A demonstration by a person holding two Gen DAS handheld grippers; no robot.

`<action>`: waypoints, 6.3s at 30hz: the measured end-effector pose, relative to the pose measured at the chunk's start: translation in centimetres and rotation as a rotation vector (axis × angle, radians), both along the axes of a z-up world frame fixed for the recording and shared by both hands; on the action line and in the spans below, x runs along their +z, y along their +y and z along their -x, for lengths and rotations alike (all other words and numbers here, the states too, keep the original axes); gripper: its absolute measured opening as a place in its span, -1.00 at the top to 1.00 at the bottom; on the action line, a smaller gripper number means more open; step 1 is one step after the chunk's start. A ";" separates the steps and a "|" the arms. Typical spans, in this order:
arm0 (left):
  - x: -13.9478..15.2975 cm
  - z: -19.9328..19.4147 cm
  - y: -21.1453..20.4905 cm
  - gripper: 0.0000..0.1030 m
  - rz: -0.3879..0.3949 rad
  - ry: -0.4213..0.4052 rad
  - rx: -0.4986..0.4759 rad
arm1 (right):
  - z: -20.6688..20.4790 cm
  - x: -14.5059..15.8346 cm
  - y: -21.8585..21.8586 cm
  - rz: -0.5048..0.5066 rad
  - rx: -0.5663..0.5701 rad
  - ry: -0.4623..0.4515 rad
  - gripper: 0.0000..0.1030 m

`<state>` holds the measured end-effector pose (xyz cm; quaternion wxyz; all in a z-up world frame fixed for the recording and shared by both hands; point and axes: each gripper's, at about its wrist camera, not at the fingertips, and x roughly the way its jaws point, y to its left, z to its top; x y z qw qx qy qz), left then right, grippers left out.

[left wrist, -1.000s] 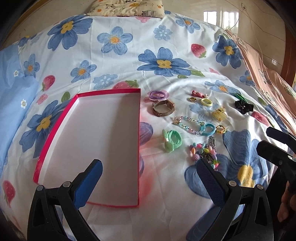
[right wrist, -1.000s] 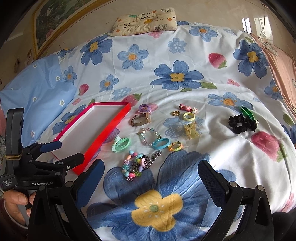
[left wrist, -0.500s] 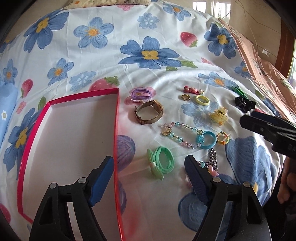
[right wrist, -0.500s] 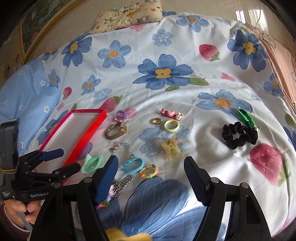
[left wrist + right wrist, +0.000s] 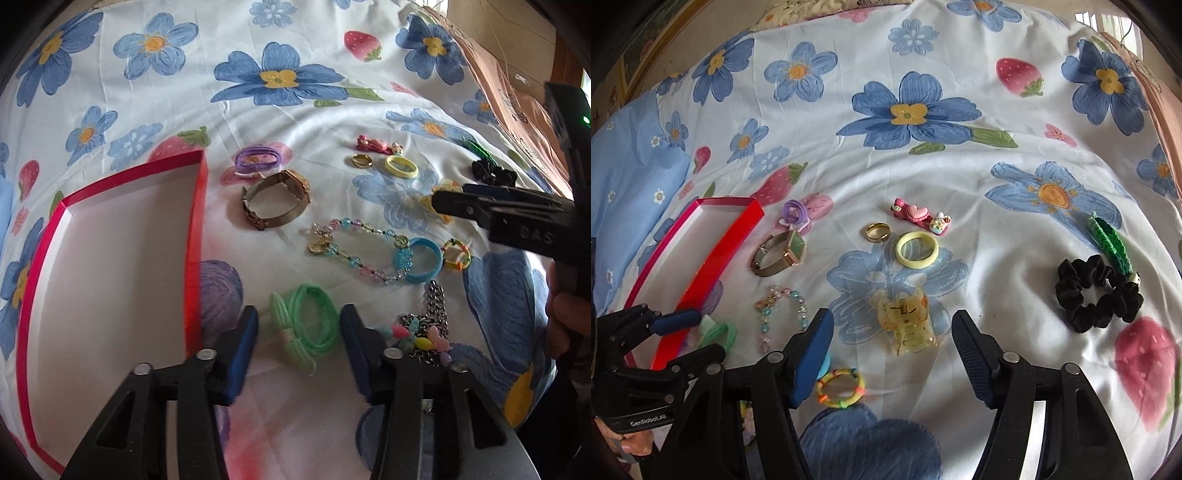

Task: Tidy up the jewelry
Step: 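Grasp the mint-green hair tie with the left tool while the right tool grasps the yellow claw clip, then carry both items over the box and open both tools to drop them, then move both tools back from the box toward the remaining jewelry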

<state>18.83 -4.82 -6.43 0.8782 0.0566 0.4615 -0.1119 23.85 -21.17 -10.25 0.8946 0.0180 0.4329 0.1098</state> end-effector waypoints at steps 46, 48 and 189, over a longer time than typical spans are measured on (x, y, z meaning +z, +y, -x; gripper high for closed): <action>6.2 10.4 13.9 0.80 0.186 -0.150 0.271 | 5.9 4.5 14.1 -0.152 0.255 -0.071 0.46; 6.2 10.8 14.8 0.80 0.187 -0.149 0.292 | 6.0 4.3 15.3 -0.154 0.277 -0.067 0.46; 0.1 -13.5 -2.1 0.04 0.059 0.074 0.068 | 0.7 0.4 1.1 -0.103 0.039 0.024 0.79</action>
